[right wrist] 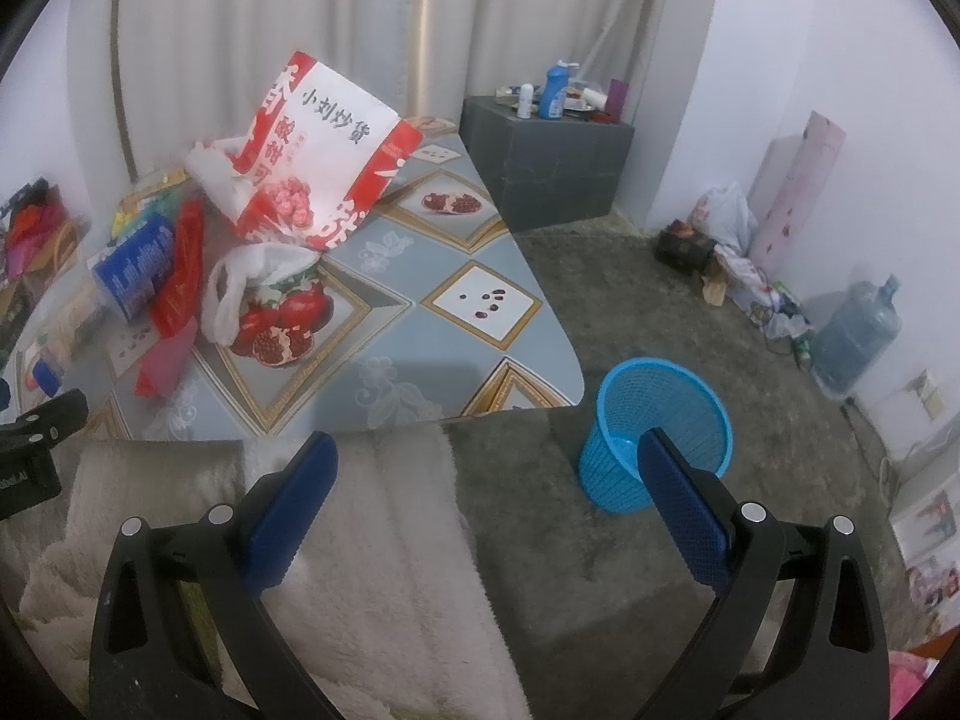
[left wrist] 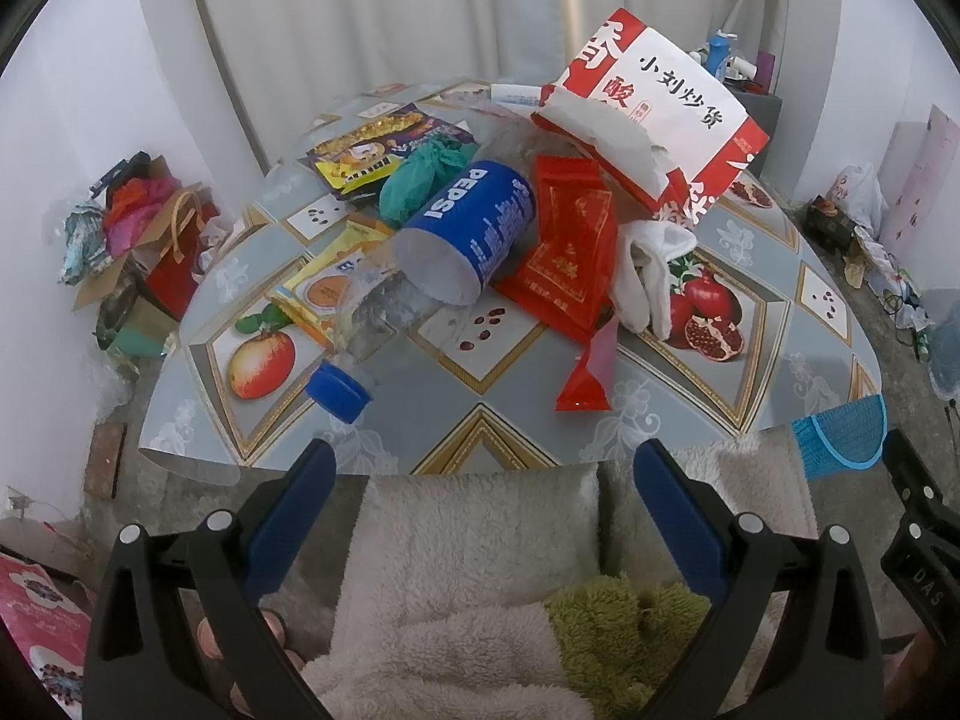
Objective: Collect trash
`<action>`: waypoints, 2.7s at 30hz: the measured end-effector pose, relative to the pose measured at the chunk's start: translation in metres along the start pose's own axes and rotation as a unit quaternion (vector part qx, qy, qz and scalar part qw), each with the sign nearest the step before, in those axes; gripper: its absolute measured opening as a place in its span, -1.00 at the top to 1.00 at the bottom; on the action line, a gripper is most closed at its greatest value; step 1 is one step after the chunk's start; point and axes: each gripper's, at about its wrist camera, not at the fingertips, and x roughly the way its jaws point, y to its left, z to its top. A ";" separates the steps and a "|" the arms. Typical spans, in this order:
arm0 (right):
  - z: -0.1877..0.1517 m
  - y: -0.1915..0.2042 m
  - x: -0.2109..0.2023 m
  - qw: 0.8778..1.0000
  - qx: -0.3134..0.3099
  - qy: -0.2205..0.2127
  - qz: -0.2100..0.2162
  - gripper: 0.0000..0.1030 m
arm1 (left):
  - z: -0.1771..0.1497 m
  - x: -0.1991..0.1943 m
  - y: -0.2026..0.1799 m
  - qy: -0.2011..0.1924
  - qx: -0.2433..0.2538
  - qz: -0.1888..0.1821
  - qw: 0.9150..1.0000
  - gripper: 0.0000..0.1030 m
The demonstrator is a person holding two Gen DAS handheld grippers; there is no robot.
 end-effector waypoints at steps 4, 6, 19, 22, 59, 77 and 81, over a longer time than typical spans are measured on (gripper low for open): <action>0.005 0.001 0.001 1.000 0.005 -0.014 0.008 -0.85 | 0.009 0.003 -0.001 -0.009 -0.004 -0.020 1.000 -0.89; 0.010 -0.001 0.002 1.000 0.008 -0.025 0.012 -0.85 | 0.016 0.003 0.001 -0.022 -0.004 -0.027 0.999 -0.89; 0.052 -0.002 0.016 0.996 0.022 -0.076 0.048 -0.85 | 0.062 0.012 0.010 -0.053 0.033 -0.120 0.991 -0.89; 0.061 -0.001 0.018 0.995 0.026 -0.084 0.055 -0.85 | 0.072 0.005 0.005 -0.103 0.057 -0.108 0.987 -0.89; 0.151 0.104 0.056 0.962 -0.101 -0.110 0.229 -0.19 | 0.204 0.085 0.061 -0.077 0.009 -0.154 0.985 -0.24; 0.143 0.132 0.086 0.948 -0.151 -0.060 0.272 0.07 | 0.211 0.121 0.053 -0.019 0.000 -0.155 0.988 0.33; 0.143 0.132 0.089 0.948 -0.148 -0.052 0.277 0.18 | 0.210 0.120 0.053 -0.021 -0.003 -0.153 0.988 0.51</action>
